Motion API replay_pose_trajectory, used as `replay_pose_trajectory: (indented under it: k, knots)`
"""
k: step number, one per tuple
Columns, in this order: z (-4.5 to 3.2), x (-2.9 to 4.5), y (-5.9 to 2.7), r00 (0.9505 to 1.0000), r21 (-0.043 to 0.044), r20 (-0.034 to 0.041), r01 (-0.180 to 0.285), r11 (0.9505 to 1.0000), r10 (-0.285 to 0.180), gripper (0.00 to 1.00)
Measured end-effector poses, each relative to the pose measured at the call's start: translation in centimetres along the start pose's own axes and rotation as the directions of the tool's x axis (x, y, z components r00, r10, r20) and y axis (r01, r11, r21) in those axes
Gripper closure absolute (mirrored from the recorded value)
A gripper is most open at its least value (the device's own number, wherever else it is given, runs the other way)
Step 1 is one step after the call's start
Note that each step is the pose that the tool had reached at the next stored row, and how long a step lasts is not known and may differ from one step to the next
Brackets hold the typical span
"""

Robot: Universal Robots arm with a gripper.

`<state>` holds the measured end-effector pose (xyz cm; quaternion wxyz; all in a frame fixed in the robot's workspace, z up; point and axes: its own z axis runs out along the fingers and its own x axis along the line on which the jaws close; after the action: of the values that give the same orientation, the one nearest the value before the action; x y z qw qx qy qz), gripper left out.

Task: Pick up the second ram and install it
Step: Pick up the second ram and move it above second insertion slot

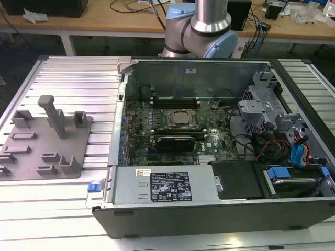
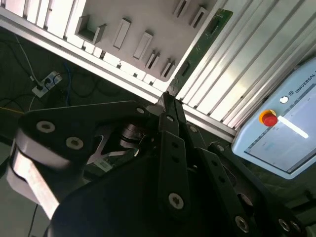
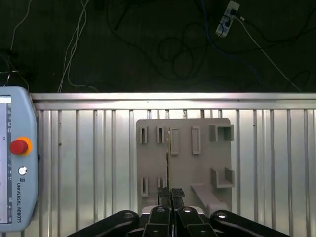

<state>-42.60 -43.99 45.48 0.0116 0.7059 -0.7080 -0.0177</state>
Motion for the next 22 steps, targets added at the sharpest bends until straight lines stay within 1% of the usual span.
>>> replay_pose_trajectory:
  k: [3, 7, 9, 13, 14, 18, 20, 22]
  knots:
    - [-0.04, 0.00, -0.04, 1.0000, -0.0009, -0.0004, 0.003, 1.0000, -0.003, 0.91]
    - [0.05, 0.01, -0.19, 0.9995, -0.0017, -0.0014, 0.031, 0.9995, -0.031, 0.91]
    - [0.06, 0.00, -0.53, 0.9994, -0.0019, -0.0016, 0.035, 0.9994, -0.035, 0.91]
    - [0.04, 0.00, -1.54, 0.9993, -0.0028, -0.0016, 0.038, 0.9993, -0.038, 0.91]
    - [0.02, 0.00, -1.91, 0.9993, -0.0029, -0.0015, 0.038, 0.9993, -0.038, 0.91]
    - [0.02, -0.01, -2.07, 0.9993, -0.0029, -0.0016, 0.038, 0.9993, -0.038, 0.91]
    - [0.01, 0.00, -2.28, 0.9993, -0.0029, -0.0016, 0.038, 0.9993, -0.038, 0.91]
    - [-0.01, -0.01, -2.68, 0.9993, -0.0030, -0.0017, 0.038, 0.9993, -0.038, 0.91]
